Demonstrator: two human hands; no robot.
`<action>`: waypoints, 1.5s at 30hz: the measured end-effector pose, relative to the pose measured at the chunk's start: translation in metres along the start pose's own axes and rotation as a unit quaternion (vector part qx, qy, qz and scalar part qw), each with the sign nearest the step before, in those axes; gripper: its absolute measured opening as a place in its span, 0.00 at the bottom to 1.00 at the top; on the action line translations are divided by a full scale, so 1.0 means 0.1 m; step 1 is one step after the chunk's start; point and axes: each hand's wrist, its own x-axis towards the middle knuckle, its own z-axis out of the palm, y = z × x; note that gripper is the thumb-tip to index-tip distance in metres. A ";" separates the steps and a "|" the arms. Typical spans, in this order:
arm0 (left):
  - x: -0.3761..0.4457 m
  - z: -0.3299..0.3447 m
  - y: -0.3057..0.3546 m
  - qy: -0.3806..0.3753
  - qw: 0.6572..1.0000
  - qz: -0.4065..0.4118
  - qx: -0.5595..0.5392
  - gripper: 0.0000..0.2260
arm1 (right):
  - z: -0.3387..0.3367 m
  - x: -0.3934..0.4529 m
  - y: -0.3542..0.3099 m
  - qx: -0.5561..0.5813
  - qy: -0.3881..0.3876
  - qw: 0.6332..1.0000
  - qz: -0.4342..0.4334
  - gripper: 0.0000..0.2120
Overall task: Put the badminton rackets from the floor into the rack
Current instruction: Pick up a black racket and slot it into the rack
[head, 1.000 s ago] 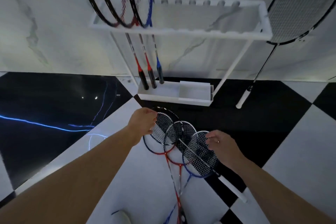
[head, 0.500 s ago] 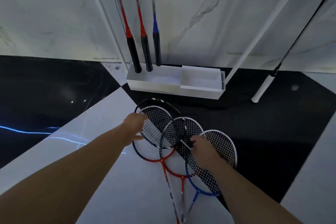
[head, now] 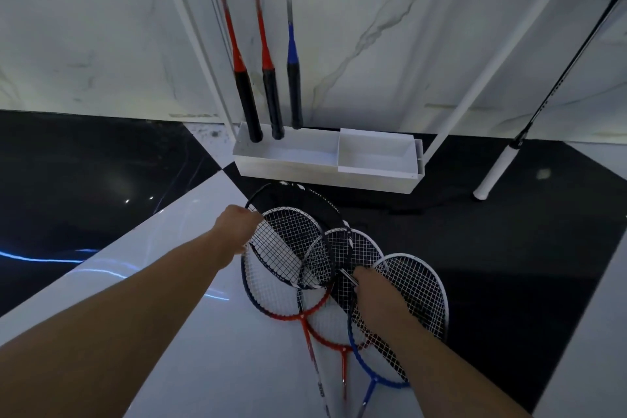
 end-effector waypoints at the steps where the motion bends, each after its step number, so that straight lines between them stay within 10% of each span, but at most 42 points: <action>1: -0.01 -0.04 0.02 0.012 1.000 0.007 0.002 0.04 | -0.05 -0.03 -0.01 0.003 -0.001 1.000 -0.007 0.07; 7: -0.49 -0.27 0.26 0.062 0.997 0.018 -0.031 0.34 | -0.56 -0.46 -0.20 0.019 -0.015 0.999 -0.033 0.07; 15: -1.70 -0.83 1.11 0.029 0.980 0.077 -0.181 0.01 | -1.59 -1.45 -0.78 0.100 0.008 0.994 -0.040 0.08; 26: -3.57 -1.40 2.52 -0.015 0.922 0.343 -0.178 0.07 | -3.10 -2.51 -1.71 0.364 0.154 0.914 0.092 0.33; 45: -5.35 -3.12 4.51 -0.037 0.836 0.500 -0.223 0.15 | -5.83 -3.36 -3.30 0.403 0.396 0.825 0.007 0.10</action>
